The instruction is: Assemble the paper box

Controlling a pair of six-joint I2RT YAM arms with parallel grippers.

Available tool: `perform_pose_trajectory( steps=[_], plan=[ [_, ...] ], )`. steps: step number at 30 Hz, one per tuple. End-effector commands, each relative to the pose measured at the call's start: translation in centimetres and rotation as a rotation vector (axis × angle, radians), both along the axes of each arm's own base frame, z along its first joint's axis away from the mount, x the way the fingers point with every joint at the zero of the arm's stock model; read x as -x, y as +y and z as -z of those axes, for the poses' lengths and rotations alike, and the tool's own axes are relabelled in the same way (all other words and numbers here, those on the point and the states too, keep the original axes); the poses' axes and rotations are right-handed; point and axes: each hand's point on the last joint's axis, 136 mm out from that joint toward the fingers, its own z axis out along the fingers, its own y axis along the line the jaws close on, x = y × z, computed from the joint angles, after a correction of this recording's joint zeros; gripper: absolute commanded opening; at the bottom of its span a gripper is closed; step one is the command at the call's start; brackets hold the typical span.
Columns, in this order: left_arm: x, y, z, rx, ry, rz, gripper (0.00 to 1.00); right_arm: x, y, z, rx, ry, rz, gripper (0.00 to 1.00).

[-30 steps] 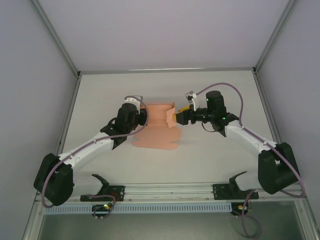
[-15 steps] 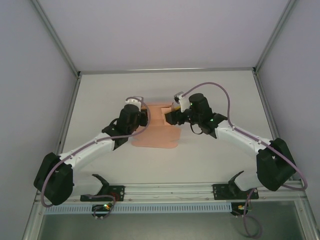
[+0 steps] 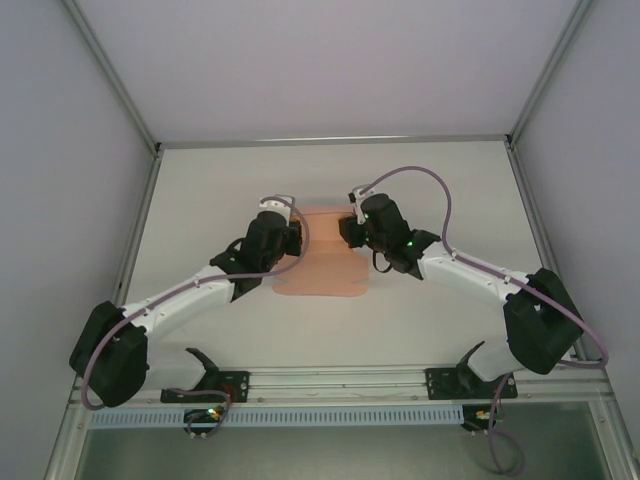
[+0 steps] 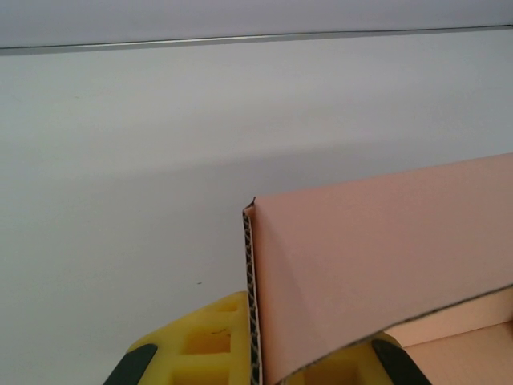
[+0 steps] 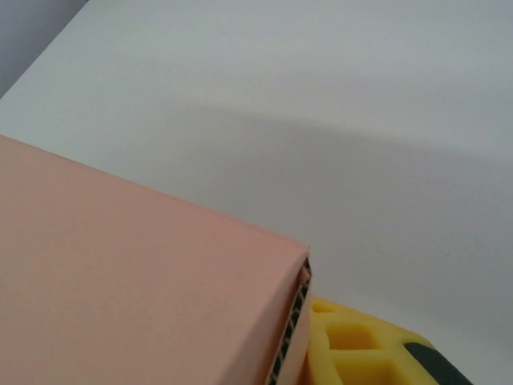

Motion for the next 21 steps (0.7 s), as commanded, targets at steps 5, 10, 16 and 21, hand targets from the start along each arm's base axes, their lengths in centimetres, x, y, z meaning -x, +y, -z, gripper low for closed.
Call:
perform_pose_trajectory(
  steps=[5, 10, 16, 21],
  plan=[
    [-0.4, -0.2, -1.8, -0.023, -0.050, -0.030, 0.00, -1.2, -4.9, 0.9, 0.220, 0.005, 0.194, 0.00],
    [-0.7, -0.2, -1.4, -0.026, -0.036, -0.049, 0.00, -0.6, -4.7, 2.2, 0.257, 0.040, 0.133, 0.19],
    [-1.1, 0.0, -1.0, -0.007, -0.010, -0.056, 0.00, 2.1, 0.3, 0.1, -0.017, 0.002, -0.178, 0.46],
    [-0.8, -0.4, -1.0, 0.035, 0.004, -0.018, 0.00, 3.1, 0.3, -1.5, -0.087, -0.010, -0.232, 0.35]
  ],
)
